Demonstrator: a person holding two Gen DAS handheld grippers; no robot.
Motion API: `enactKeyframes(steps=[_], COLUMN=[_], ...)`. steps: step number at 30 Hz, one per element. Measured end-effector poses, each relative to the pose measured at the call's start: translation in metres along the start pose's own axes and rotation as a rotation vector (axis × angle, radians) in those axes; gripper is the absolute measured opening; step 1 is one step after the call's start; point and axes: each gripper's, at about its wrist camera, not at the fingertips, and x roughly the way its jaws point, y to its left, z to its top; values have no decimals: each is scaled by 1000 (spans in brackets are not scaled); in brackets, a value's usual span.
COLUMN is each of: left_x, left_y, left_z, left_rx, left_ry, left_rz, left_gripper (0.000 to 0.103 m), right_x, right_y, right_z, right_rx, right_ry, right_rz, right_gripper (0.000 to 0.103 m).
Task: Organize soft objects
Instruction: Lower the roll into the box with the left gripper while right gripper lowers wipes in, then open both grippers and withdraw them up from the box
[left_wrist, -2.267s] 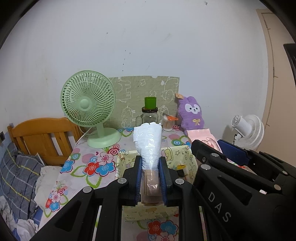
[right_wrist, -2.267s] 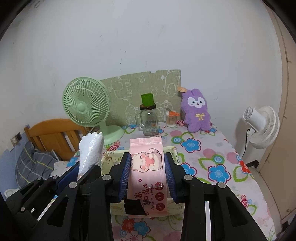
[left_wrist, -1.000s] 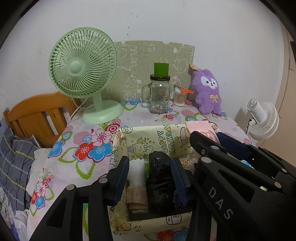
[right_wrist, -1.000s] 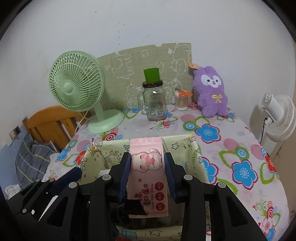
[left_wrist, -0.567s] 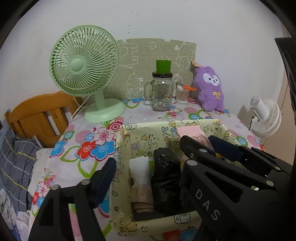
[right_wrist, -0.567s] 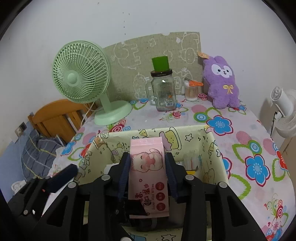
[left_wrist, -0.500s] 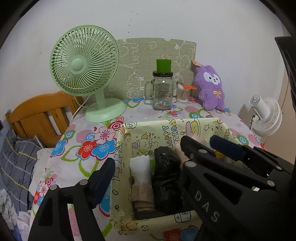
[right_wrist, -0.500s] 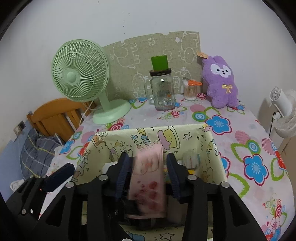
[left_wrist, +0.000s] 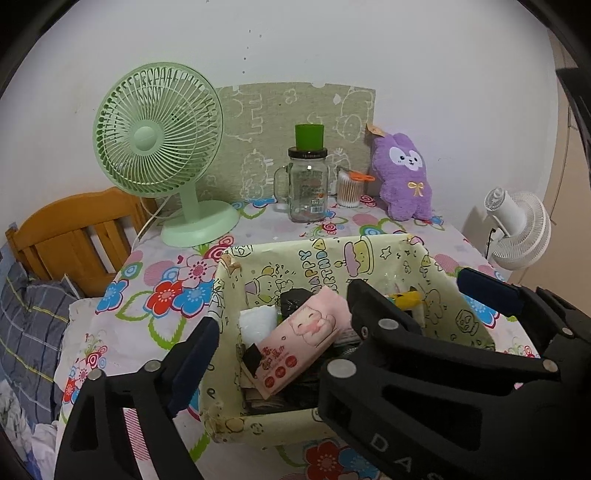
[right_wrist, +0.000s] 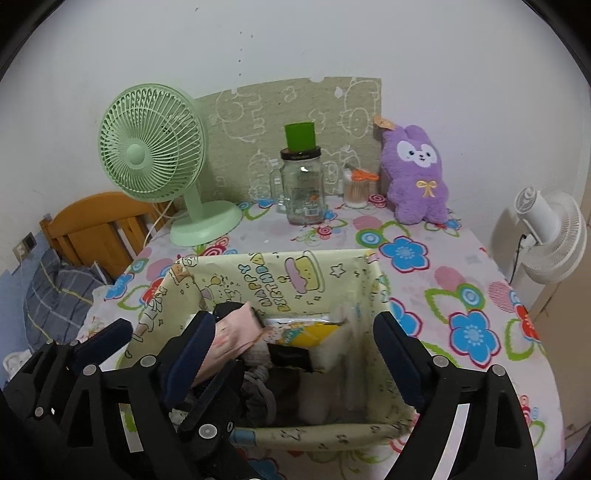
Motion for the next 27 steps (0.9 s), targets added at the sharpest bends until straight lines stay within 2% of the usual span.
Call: enactKeyframes(steps=[6, 27], left_x=[-7, -72], left_y=[-5, -11], left_z=[0, -8], left_rx=[-4, -5], left_ry=[-7, -85], left_rz=[-7, 23], left_gripper=[97, 102], right_x=[-16, -91], right_y=[-5, -27], right_z=[-1, -14], right_rx=[1, 52], right_ry=[-22, -93], right_rz=[-23, -65], right_gripper=[96, 97])
